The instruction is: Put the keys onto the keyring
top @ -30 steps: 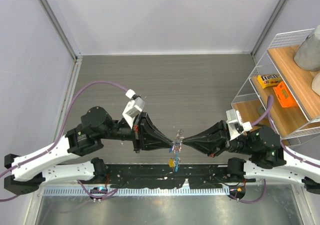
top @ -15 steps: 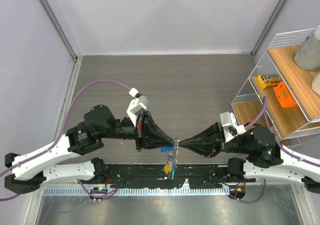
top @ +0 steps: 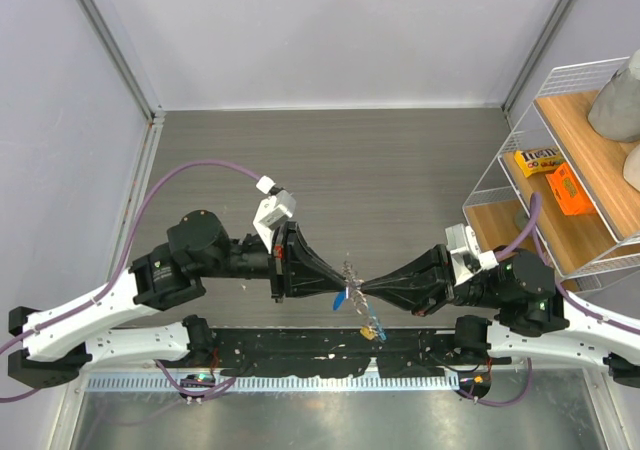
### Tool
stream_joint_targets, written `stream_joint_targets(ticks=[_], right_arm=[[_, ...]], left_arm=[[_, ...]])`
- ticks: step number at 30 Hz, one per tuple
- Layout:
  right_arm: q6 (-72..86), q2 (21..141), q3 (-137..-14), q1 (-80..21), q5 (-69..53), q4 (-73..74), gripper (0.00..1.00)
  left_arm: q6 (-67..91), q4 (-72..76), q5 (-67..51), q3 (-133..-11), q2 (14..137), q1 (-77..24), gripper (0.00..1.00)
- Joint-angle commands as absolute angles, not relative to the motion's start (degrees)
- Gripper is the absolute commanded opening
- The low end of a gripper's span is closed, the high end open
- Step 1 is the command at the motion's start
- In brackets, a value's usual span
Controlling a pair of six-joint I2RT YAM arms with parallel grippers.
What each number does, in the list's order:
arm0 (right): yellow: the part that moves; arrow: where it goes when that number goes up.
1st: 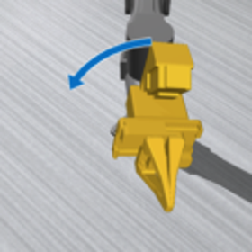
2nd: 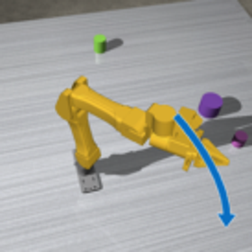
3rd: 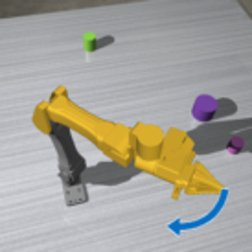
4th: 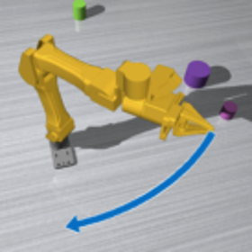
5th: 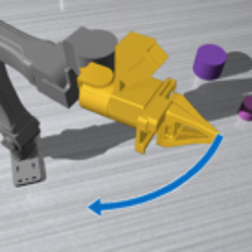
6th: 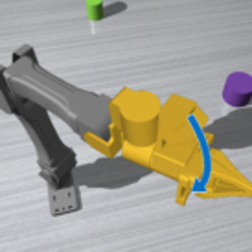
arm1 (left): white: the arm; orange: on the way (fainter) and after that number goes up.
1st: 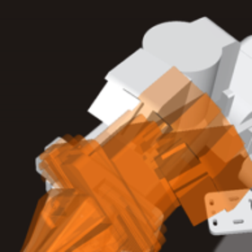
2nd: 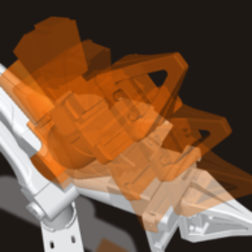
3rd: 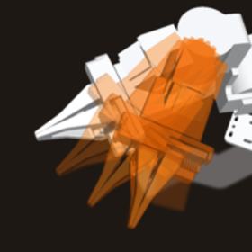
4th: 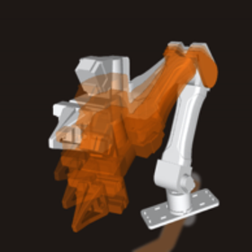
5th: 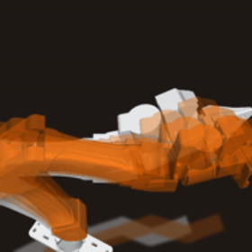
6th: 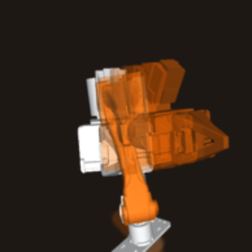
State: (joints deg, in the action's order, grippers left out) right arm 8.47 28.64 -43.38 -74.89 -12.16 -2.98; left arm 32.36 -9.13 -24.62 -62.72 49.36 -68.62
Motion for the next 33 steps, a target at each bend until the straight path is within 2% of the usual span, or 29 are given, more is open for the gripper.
stream_joint_targets(ticks=[1,33], right_arm=[[7.8,28.4,-45.4,-75.3,-13.2,-7.0,0.06],[6.2,28.7,-46.2,-75.5,-8.7,-5.4,0.06]], left_arm=[[31.3,-9.9,-22.8,-64.9,48.4,-68.7,0.0],[32.0,-9.1,-24.8,-65.0,48.1,-68.8,0.0]])
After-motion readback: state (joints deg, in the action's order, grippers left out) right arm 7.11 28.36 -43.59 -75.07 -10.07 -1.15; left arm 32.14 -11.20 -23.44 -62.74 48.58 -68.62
